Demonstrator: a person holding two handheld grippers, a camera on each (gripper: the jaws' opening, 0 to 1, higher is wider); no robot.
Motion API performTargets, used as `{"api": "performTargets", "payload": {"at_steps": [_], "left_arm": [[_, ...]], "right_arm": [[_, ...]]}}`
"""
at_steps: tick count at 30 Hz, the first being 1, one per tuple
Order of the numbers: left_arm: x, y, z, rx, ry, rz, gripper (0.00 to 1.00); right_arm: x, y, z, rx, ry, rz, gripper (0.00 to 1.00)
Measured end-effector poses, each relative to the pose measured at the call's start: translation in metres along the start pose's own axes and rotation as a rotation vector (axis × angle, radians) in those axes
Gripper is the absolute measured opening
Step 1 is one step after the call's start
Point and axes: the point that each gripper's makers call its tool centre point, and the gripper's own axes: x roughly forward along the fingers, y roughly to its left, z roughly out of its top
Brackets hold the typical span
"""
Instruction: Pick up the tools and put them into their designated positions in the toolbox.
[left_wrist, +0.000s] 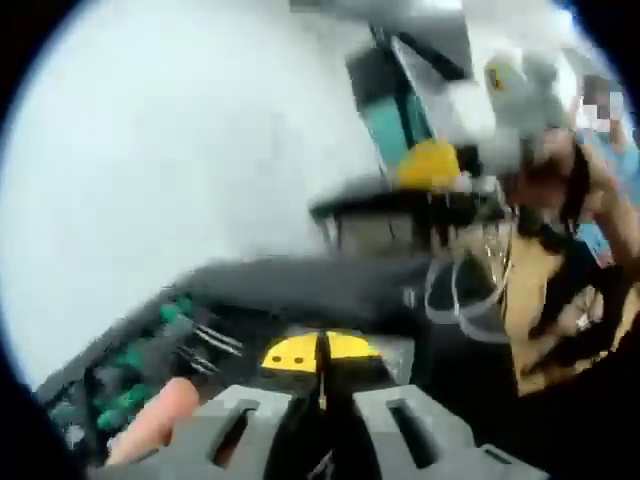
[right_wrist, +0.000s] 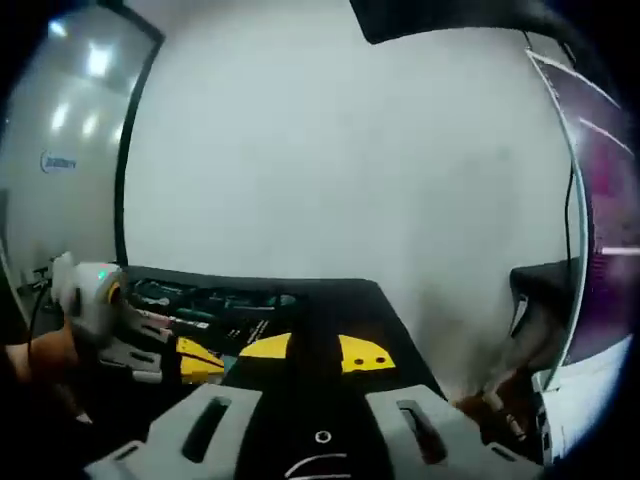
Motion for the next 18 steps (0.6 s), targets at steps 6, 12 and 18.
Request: {"api": "performTargets", "payload": {"at_steps": [6, 12, 18], "left_arm": [[-0.096, 0.055, 0.042, -0.158, -0.267, 0.060, 0.15], [-0.235, 0.153, 0.045, -0.145, -0.494, 0.333, 0.33], [-0.294, 0.170, -0.036, -0.123, -0.464, 0.442, 0.26]], "right_arm": [[-0.009, -0.001, -0.003, -0.079, 0.067, 0.028, 0.14], [-0.022, -0.009, 0.022, -0.006, 0.013, -0.042, 0.17], [-0.029, 0.020, 0.036, -0.289, -0.008, 0.017, 0.17]]}}
